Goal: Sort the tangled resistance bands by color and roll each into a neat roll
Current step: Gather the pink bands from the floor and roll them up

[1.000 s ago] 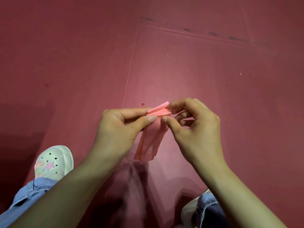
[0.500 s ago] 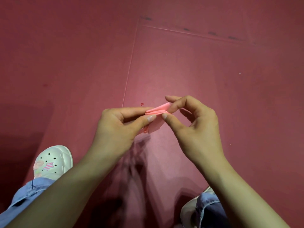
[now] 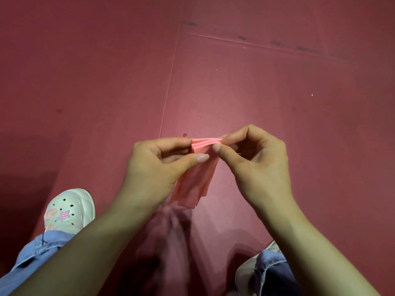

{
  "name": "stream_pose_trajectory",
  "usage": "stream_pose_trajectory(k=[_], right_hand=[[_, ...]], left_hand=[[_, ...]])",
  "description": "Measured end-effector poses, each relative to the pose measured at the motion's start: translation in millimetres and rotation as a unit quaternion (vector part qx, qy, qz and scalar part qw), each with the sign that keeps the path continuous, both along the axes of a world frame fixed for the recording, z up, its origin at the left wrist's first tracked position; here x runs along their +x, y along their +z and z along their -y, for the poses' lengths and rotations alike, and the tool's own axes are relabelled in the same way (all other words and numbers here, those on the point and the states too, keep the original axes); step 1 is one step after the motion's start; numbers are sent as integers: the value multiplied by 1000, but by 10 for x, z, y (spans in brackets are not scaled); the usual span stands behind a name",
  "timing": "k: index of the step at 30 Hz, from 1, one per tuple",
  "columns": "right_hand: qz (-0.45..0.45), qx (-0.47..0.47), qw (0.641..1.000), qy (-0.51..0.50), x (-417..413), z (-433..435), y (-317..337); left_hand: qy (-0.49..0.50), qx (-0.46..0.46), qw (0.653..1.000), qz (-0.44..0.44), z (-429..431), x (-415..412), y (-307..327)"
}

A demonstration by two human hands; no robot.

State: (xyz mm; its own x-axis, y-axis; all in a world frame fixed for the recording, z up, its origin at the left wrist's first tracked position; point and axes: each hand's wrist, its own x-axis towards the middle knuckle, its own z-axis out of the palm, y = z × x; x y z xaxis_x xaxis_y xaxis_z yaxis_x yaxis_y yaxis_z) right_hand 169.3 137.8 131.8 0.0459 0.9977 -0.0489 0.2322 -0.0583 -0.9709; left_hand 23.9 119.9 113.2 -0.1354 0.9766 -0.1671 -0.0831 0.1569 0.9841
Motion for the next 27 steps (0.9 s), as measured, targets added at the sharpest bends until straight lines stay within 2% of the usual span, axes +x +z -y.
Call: stream_pose_trajectory(k=[7, 15, 27], right_hand=[[-14, -4, 1000, 8, -9, -3, 25], [-45, -10, 999, 11, -16, -7, 78], [-90, -103, 991, 5, 4, -14, 48]], left_hand=[[28, 12, 999, -17, -5, 0, -12], [56, -13, 998, -29, -12, 3, -2], [43, -17, 999, -27, -19, 7, -31]])
